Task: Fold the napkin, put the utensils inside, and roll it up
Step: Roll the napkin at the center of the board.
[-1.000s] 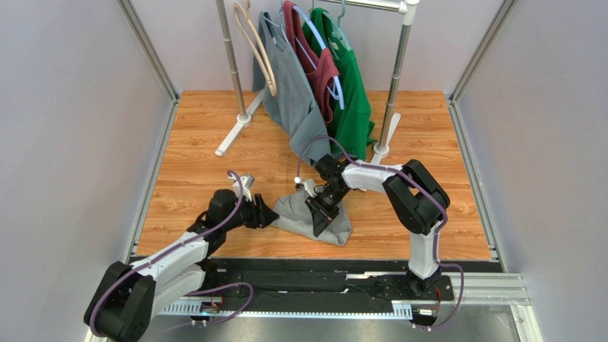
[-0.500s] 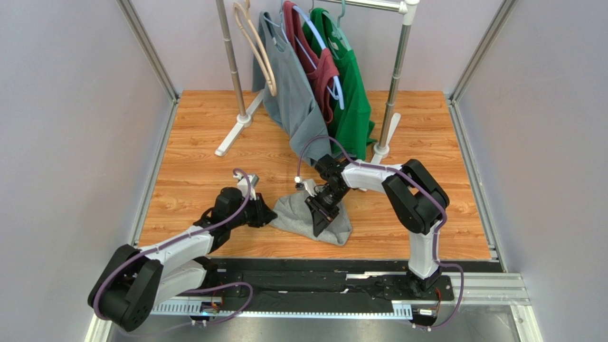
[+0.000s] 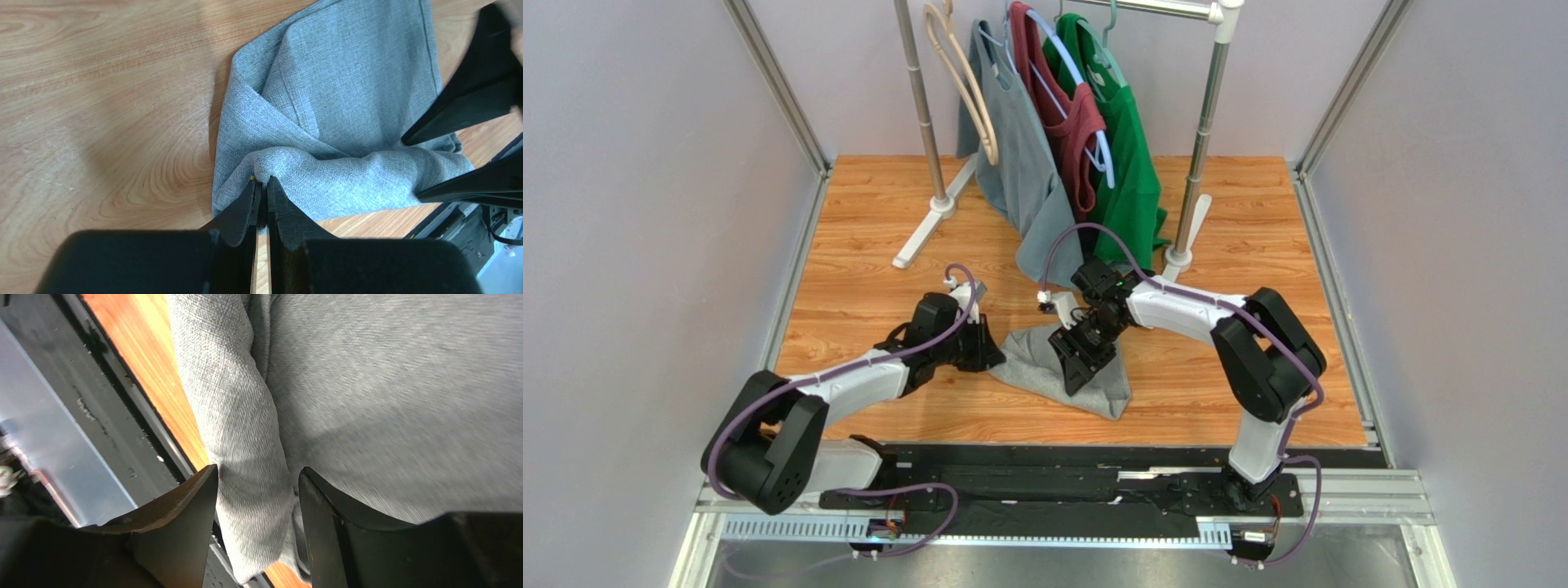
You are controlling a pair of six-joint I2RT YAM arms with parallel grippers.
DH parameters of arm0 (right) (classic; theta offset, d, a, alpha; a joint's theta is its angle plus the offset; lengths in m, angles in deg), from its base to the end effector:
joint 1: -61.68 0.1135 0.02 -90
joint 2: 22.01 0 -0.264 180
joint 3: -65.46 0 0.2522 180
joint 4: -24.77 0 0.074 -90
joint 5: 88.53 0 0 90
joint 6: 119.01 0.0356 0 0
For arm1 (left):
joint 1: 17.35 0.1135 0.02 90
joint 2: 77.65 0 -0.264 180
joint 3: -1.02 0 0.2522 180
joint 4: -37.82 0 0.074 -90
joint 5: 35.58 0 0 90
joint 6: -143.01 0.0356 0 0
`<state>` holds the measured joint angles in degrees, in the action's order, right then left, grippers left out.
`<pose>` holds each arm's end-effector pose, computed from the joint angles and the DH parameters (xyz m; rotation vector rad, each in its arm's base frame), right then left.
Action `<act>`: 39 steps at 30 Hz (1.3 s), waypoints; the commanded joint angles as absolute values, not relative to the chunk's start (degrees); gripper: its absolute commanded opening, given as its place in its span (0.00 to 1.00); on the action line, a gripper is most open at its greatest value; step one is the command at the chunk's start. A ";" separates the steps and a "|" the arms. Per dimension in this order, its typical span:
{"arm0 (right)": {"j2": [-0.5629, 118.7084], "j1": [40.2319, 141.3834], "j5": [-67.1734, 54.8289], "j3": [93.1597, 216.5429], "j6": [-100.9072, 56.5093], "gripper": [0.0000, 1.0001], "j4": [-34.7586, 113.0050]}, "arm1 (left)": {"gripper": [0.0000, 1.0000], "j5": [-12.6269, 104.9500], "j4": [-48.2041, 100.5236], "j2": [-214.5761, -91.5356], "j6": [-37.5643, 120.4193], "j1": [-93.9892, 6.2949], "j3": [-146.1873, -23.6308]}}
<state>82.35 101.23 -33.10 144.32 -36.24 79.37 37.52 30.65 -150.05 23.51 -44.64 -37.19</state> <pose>0.2423 0.2263 0.1589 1.2577 -2.7054 -0.9633 0.1996 -0.1146 0.1520 0.1148 2.4017 -0.8291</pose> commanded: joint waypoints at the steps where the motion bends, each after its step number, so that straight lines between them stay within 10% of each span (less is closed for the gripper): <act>1: 74.78 101.58 -23.79 144.34 -34.03 0.56 76.94 | 0.10 35.18 27.58 -153.14 26.55 -44.59 -40.59; 32: 67.81 121.97 5.25 127.12 -29.37 0.56 57.86 | 0.09 32.71 24.41 -157.72 28.14 -44.59 -44.73; 39: 70.01 121.97 5.16 125.98 -23.66 0.37 58.39 | 0.12 34.38 24.23 -155.70 26.64 -44.59 -44.73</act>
<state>67.70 121.65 4.54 127.62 -28.26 57.93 33.82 25.47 -157.35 27.25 -44.59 -43.55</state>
